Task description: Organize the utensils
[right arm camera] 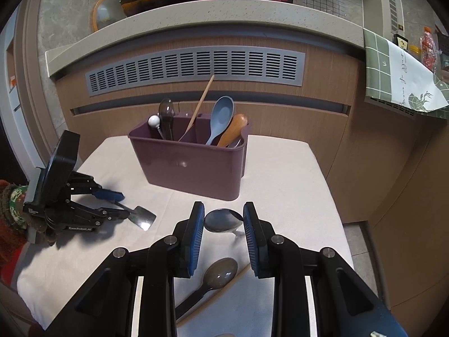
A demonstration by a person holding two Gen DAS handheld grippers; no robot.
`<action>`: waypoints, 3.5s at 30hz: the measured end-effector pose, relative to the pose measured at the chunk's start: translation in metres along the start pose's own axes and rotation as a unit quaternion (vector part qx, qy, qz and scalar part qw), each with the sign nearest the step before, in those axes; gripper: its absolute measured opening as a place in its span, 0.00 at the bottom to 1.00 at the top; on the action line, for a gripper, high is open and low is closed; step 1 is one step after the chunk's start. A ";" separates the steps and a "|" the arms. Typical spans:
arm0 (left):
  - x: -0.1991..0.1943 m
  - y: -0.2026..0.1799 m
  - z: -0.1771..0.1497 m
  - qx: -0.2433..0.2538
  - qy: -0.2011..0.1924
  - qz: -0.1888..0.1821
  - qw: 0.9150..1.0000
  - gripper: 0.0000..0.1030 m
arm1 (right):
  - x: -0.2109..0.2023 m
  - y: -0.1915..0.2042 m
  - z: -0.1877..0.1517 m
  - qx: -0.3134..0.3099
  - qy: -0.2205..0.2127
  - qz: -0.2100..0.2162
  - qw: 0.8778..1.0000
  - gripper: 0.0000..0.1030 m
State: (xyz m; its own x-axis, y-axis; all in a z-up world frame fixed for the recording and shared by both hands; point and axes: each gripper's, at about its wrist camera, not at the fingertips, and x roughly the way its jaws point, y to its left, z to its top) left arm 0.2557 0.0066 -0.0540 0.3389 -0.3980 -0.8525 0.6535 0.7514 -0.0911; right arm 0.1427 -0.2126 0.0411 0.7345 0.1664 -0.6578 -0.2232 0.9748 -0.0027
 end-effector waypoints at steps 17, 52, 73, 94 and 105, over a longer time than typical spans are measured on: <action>0.019 -0.059 0.019 0.048 0.029 -0.004 0.998 0.47 | -0.001 0.000 0.002 0.004 -0.002 0.007 1.000 0.25; -0.087 -0.052 0.006 -0.142 -0.207 0.043 0.967 0.04 | -0.026 0.000 0.013 0.018 -0.033 0.025 0.999 0.25; 0.017 0.004 0.018 -0.304 -0.069 0.200 0.929 0.39 | -0.004 0.001 0.003 0.018 -0.018 0.024 0.999 0.25; -0.046 0.004 -0.031 -0.337 -0.159 0.123 0.920 0.08 | -0.007 0.001 0.003 0.023 -0.022 0.021 0.999 0.25; -0.022 0.002 -0.041 -0.441 -0.089 0.047 0.892 0.37 | -0.004 -0.002 -0.001 0.025 -0.021 0.022 0.999 0.25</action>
State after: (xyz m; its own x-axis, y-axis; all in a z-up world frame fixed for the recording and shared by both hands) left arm 0.2219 0.0384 -0.0569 0.5178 -0.3297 -0.7895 -0.1430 0.8765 -0.4598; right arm 0.1396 -0.2148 0.0434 0.7505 0.2147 -0.6250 -0.2248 0.9723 0.0641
